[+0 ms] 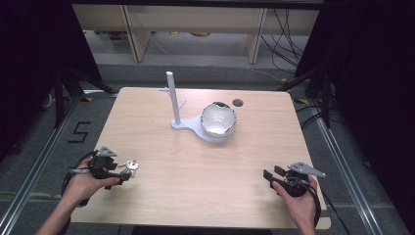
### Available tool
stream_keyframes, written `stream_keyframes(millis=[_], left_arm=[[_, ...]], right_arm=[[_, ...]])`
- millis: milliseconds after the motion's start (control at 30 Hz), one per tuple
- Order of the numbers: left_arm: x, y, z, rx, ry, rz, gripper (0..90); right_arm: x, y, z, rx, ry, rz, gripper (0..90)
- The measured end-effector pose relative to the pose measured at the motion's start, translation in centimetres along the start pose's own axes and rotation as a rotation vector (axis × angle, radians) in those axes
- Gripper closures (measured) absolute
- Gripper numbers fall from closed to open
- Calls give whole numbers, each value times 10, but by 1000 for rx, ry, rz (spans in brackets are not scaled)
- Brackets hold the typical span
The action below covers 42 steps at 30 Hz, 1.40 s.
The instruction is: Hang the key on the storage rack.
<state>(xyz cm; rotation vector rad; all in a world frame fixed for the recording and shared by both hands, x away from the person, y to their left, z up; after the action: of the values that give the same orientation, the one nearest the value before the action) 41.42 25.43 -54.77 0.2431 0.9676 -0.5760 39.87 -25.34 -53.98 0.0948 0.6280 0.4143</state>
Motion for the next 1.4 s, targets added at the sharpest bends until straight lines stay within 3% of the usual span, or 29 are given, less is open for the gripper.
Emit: stream_keyframes(millis=[33, 67, 100, 133, 167, 200, 367, 400, 433, 467, 533, 600, 667, 700, 733, 767, 833, 867, 967, 1000, 1167, 1300, 1367, 1400], left_arm=[[1, -1, 2, 5, 8, -2, 284], [2, -1, 3, 11, 13, -1, 279], [4, -3, 5, 3, 15, -7, 277], [4, -4, 7, 8, 22, -8, 276], [5, -4, 10, 10, 14, -4, 275], [5, -4, 11, 14, 23, -8, 275], [9, -3, 15, 36, 40, -5, 267], [10, 0, 17, 47, 29, 3, 266], [10, 0, 16, 60, 41, -1, 265], [12, -2, 16, 41, 28, 1, 264], [13, -3, 15, 23, 46, -5, 264], [11, -1, 15, 71, 78, -10, 263], [11, -1, 18, 85, 65, -15, 263], [11, -1, 20, 83, 64, -20, 255], [11, 0, 23, 90, 73, -27, 254], [11, 1, 24, 105, 94, -28, 255], [12, 3, 27, 102, 117, -31, 256], [13, 4, 27, 104, 131, -36, 255], [17, 5, 30, 102, 147, -48, 254], [20, 7, 32, 100, 183, -51, 254], [25, 11, 35, 98, 228, -57, 253], [29, 15, 38, 69, 242, -58, 256], [33, 17, 39, 64, 233, -56, 256], [33, 14, 38, 25, 242, -61, 250]], right_arm=[[0, -3, 1, -32, -8, -4, 472], [-1, -3, 1, -30, -10, -1, 472], [-1, 1, 0, 10, 3, 2, 473], [-2, -1, 0, 8, 3, -16, 473], [-1, -3, 2, -32, -15, -10, 474], [-1, -1, 2, -15, -15, 11, 475], [-2, -3, 2, -27, -5, -5, 478], [-2, 0, 1, 5, -2, 3, 479], [-2, -2, 3, -27, -10, -2, 480], [-2, -1, 3, -16, -12, 16, 480], [-3, -3, 3, -21, -9, 0, 482], [-3, -4, 2, -30, 1, -14, 483], [-3, -4, 2, -31, 1, -14, 484], [-3, 3, 2, 25, -2, 14, 484], [-2, -2, 3, -19, -11, 9, 484], [-2, -2, 3, -19, -11, 7, 484], [-2, 0, 3, -2, -12, 10, 484], [-3, -2, 3, -21, -10, 3, 484], [-2, -1, 4, -15, -19, 12, 484], [-2, -2, 5, -20, -26, 12, 484], [-2, -2, 5, -15, -25, 17, 484], [-5, -4, 4, -16, -2, -6, 484], [-7, -2, 4, 17, -1, -5, 484], [-8, -1, 3, 30, 14, -9, 484]])
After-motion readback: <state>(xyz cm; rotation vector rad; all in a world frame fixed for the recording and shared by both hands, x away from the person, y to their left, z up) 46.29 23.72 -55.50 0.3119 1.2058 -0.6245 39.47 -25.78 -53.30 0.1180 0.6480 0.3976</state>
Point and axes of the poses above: each handheld gripper's, and its own axes: x roughly forward along the jaws, z roughly out of its top, y roughly to its left, the point moved 9 cm from there along x, roughly forward along the jaws, and after that the axes turned 2 degrees about -z, right-handed, at the moved point
